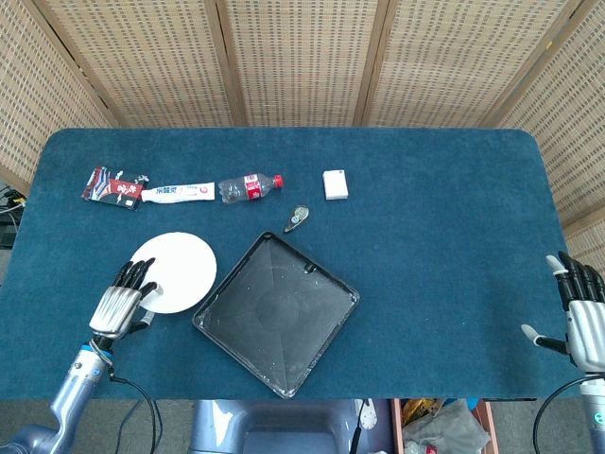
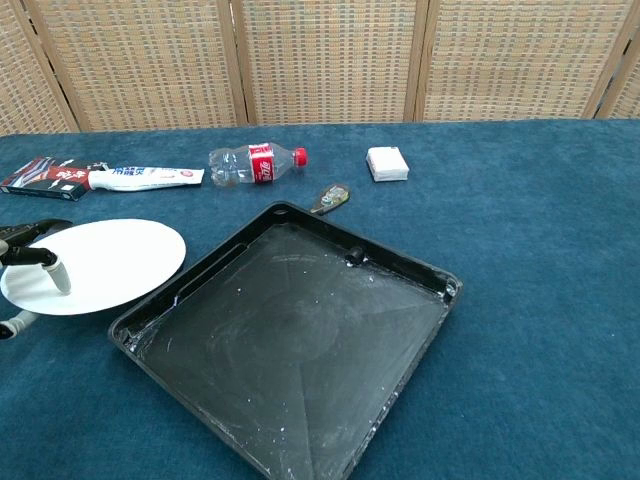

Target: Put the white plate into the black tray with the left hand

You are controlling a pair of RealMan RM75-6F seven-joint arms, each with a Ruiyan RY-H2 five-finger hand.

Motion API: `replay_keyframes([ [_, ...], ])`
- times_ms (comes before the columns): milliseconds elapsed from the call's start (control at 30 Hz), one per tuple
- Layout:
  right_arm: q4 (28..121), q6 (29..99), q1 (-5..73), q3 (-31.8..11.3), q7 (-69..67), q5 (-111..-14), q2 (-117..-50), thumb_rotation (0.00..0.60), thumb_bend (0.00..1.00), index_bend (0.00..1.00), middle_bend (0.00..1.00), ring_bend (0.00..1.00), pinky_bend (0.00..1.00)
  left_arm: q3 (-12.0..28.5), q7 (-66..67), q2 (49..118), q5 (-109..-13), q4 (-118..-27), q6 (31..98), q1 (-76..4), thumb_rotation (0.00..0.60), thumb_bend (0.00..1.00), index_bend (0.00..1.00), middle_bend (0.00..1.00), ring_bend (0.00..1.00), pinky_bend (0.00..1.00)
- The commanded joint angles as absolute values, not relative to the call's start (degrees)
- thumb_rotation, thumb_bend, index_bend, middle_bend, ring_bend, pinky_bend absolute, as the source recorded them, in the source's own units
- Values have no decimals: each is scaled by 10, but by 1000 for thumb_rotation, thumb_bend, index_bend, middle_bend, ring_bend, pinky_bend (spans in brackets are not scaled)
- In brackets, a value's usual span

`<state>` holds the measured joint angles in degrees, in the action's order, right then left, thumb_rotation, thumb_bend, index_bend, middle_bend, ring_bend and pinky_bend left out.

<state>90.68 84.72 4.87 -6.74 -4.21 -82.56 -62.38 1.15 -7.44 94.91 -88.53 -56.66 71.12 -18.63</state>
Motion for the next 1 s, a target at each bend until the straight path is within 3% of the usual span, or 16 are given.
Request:
replay_keyframes([
  [33,907,847,49,-67,-44,-825,-623,600,0,0,0,0,0,26,-89,954,-877,-563,718,-194,600,503,460,0,0,0],
  [267,907,845,49,-67,-47,-826,-622,600,0,0,0,0,0,51,-124,957,-868,-558,743,-202,600,515,691,0,0,0],
  [400,908,846,49,-66,-48,-828,-622,600,0,0,0,0,0,80,-159,955,-863,-556,778,-210,600,519,761,0,0,0],
  [600,910,847,49,-66,-46,-829,-622,600,0,0,0,0,0,105,-184,926,-883,-596,842,-219,600,521,777,0,0,0],
  [833,911,848,49,-66,-39,-828,-624,600,0,0,0,0,0,108,-163,892,-957,-687,917,-242,600,534,800,0,0,0],
  [1000,913,850,49,-68,-32,-826,-625,600,0,0,0,0,0,102,-124,904,-999,-744,906,-280,600,536,804,0,0,0],
])
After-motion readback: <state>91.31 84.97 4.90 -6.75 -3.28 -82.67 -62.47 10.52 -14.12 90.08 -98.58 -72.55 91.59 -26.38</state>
